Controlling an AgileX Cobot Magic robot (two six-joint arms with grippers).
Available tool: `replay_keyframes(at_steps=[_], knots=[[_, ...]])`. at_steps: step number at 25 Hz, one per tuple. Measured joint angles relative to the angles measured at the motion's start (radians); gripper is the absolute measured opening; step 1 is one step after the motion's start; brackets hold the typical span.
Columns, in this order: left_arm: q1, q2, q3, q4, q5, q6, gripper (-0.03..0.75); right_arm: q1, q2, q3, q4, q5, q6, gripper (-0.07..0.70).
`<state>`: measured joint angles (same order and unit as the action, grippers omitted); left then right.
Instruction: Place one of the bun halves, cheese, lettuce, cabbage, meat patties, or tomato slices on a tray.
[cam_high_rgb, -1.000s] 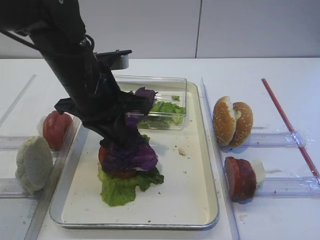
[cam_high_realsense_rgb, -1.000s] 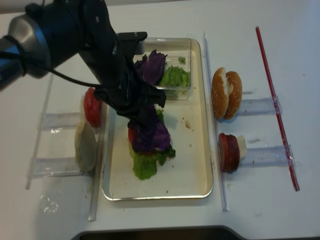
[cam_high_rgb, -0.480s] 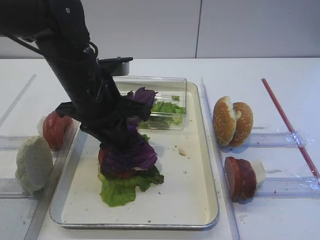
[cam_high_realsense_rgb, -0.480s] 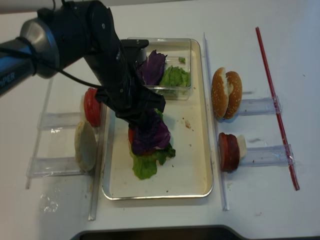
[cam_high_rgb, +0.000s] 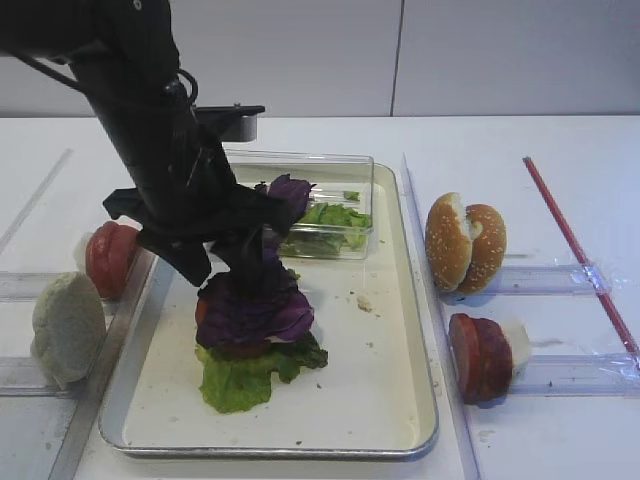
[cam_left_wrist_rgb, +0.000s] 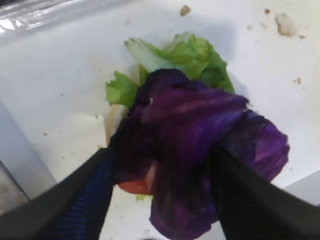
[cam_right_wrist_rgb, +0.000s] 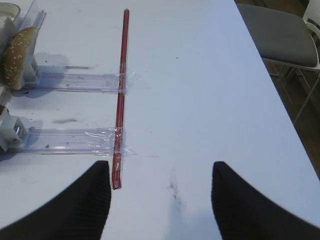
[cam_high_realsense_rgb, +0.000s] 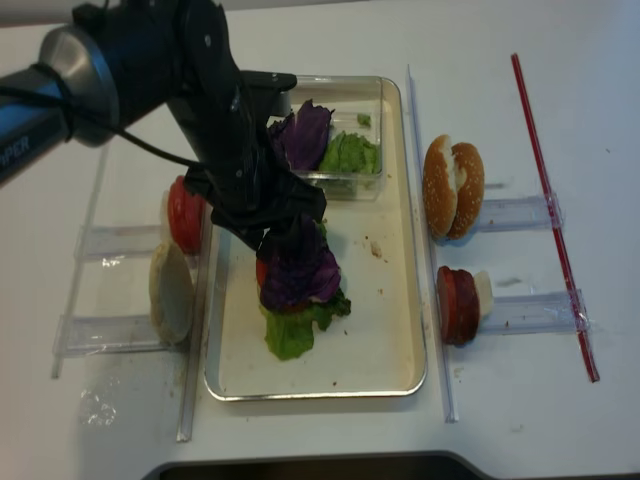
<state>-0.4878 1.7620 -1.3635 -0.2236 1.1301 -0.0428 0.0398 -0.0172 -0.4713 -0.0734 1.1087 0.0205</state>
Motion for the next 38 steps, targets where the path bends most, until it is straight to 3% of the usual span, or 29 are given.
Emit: replay_keyframes(at_steps=[8,16,24,38], knots=[[0.0,0.0,-0.068,0.017,0.081,-0.009,0.394,0.0,0.0,0.0,0.0,0.0,0.0,0.459],[0.0,0.0,-0.164,0.099,0.093,-0.037,0.395,0.0,0.0,0.0,0.0,0.0,0.0,0.459],[0.013,0.0,-0.17,0.207,0.097,-0.061,0.395,0.0,0.0,0.0,0.0,0.0,-0.001,0.459],[0.309,-0.095,-0.154,0.229,0.099,-0.042,0.395,0.0,0.0,0.0,0.0,-0.002,-0.001,0.459]])
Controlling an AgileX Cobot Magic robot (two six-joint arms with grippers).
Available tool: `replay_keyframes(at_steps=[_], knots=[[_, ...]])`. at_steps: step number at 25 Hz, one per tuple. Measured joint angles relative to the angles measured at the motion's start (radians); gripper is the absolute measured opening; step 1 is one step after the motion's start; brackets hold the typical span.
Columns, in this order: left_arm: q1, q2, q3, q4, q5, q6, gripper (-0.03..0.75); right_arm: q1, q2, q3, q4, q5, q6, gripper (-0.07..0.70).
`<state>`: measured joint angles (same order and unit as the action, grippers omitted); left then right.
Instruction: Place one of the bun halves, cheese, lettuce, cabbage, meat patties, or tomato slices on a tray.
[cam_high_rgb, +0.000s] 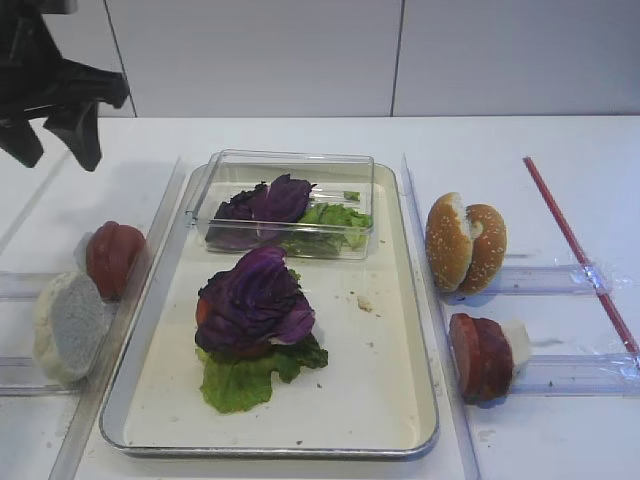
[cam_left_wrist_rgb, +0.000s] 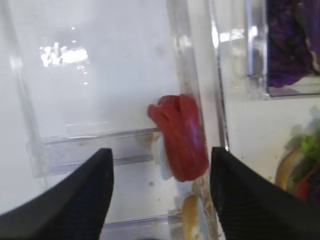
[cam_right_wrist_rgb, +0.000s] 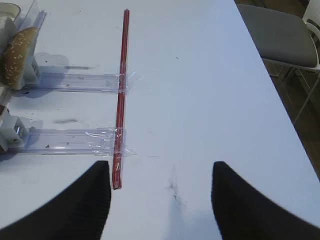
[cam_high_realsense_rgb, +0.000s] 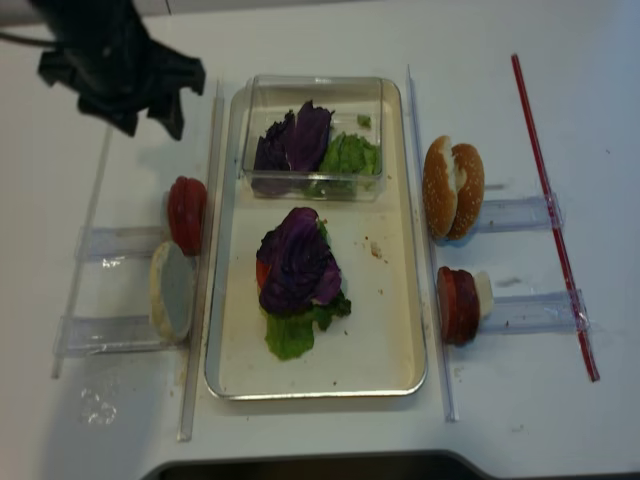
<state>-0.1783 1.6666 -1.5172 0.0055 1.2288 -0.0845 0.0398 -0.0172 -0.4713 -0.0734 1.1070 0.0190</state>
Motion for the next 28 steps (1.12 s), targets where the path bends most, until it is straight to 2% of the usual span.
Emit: replay_keyframes(at_steps=[5,8,11,21,28], knots=[[0.064,-0.031,0.03,0.02,0.004,0.002,0.395,0.0,0.0,0.0,0.0,0.0,0.0,0.459],[0.069,-0.058,0.039,0.021,0.004,0.002,0.395,0.0,0.0,0.0,0.0,0.0,0.0,0.459],[0.071,-0.123,0.094,0.014,0.004,0.002,0.395,0.0,0.0,0.0,0.0,0.0,0.0,0.459],[0.071,-0.516,0.493,0.015,0.008,0.002,0.395,0.0,0.0,0.0,0.0,0.0,0.0,0.459],[0.071,-0.817,0.663,0.017,0.016,-0.019,0.395,0.0,0.0,0.0,0.0,0.0,0.0,0.459]])
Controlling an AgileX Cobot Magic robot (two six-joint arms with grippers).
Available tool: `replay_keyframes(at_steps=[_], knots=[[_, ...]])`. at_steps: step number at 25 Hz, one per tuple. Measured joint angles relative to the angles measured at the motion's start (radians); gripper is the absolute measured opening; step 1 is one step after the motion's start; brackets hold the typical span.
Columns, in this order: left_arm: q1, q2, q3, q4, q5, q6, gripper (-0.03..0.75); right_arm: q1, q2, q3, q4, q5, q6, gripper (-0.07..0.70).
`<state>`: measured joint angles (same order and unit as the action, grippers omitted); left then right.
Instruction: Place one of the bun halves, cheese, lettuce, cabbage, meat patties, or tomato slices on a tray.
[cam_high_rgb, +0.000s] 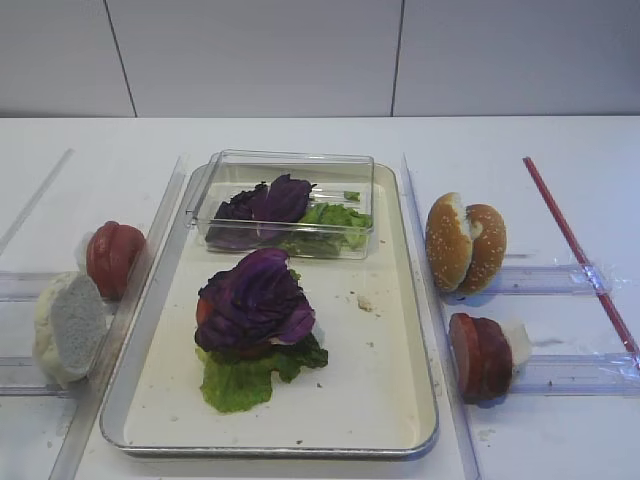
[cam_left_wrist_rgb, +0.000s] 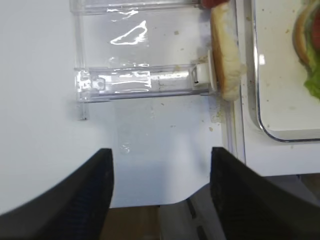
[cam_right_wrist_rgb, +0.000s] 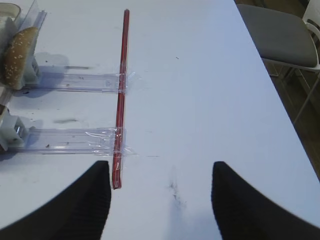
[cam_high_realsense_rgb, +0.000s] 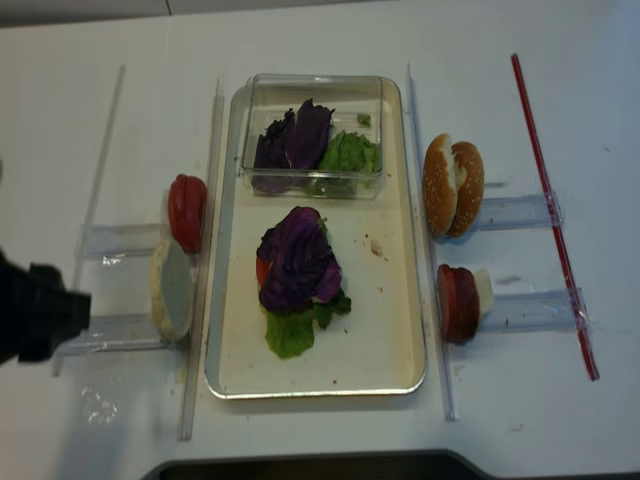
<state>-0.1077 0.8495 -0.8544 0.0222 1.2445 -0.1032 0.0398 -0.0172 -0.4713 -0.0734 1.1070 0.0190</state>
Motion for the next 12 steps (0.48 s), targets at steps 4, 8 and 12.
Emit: replay_keyframes(at_steps=[4,8,12], knots=[[0.0,-0.154,0.062,0.0,0.004,-0.013,0.395,0.0,0.0,0.0,0.0,0.0,0.0,0.459],[0.0,-0.283,0.152,0.0,0.007,-0.013,0.395,0.0,0.0,0.0,0.0,0.0,0.0,0.459],[0.0,-0.41,0.23,0.0,0.011,-0.013,0.395,0.0,0.0,0.0,0.0,0.0,0.0,0.459]])
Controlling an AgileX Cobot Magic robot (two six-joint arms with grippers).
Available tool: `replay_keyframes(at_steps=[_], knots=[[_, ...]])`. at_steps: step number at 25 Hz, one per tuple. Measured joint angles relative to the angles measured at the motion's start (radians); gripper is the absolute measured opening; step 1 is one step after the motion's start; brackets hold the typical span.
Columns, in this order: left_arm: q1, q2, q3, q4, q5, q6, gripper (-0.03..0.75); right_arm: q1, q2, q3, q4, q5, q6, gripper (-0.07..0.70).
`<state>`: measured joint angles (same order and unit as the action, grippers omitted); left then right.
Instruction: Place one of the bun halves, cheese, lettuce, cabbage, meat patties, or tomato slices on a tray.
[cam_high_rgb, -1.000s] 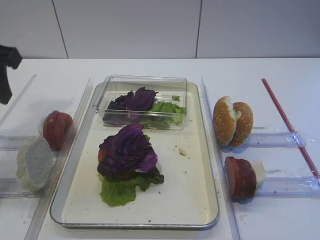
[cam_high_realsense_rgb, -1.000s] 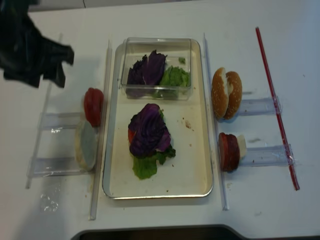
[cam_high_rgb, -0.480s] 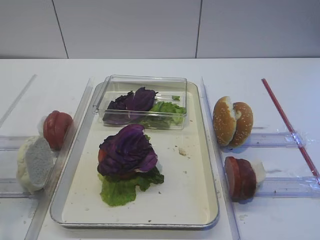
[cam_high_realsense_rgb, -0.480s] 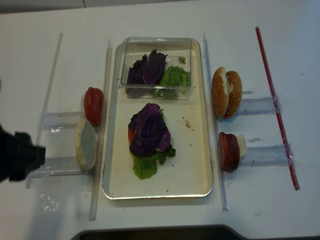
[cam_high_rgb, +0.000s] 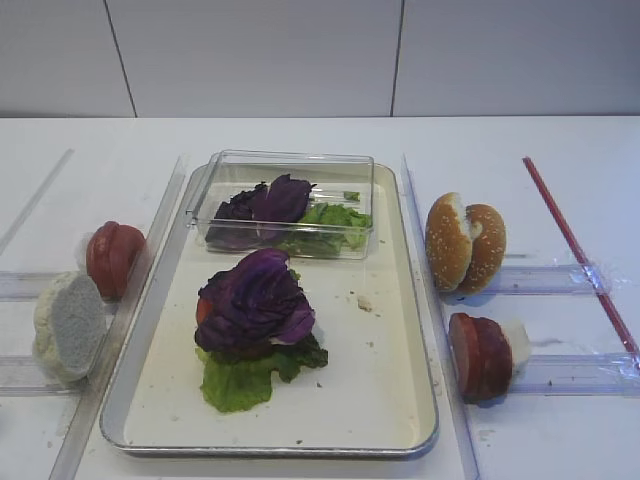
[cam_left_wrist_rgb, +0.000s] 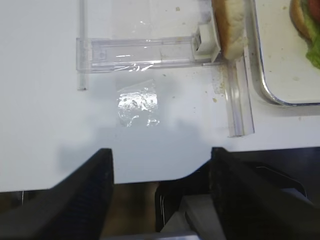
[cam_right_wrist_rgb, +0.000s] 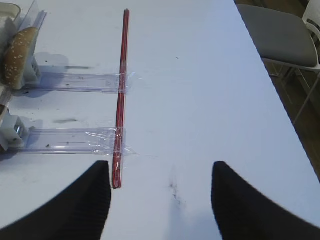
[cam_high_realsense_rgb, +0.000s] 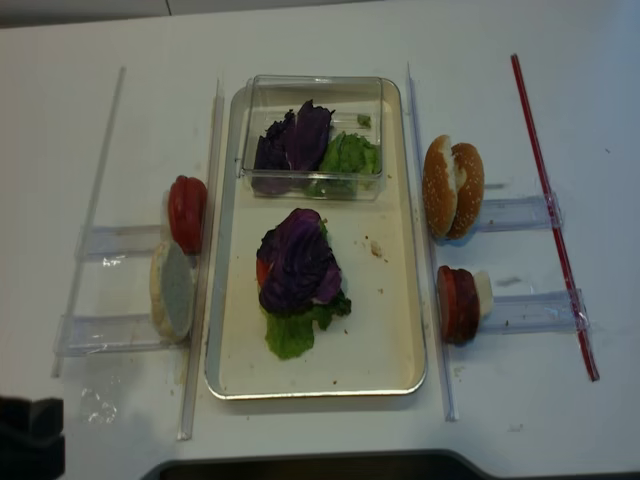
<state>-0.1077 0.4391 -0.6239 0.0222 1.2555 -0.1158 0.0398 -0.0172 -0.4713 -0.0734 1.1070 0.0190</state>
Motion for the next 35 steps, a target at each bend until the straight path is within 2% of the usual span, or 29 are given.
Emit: replay_keyframes(at_steps=[3,6,8,17,26,35], knots=[[0.0,-0.086,0.048,0.0,-0.033,0.004,0.395,0.0,0.0,0.0,0.0,0.0,0.0,0.459],[0.0,-0.17,0.099,0.0,-0.088,0.015,0.395,0.0,0.0,0.0,0.0,0.0,0.0,0.459],[0.0,-0.22,0.118,0.0,-0.099,0.03,0.395,0.0,0.0,0.0,0.0,0.0,0.0,0.459],[0.0,-0.444,0.126,0.0,-0.098,0.125,0.395,0.0,0.0,0.0,0.0,0.0,0.0,0.459],[0.0,-0.454,0.135,-0.047,-0.083,0.208,0.389,0.0,0.0,0.0,0.0,0.0,0.0,0.459],[0.0,-0.454,0.135,-0.051,-0.083,0.188,0.371,0.0,0.0,0.0,0.0,0.0,0.0,0.459]])
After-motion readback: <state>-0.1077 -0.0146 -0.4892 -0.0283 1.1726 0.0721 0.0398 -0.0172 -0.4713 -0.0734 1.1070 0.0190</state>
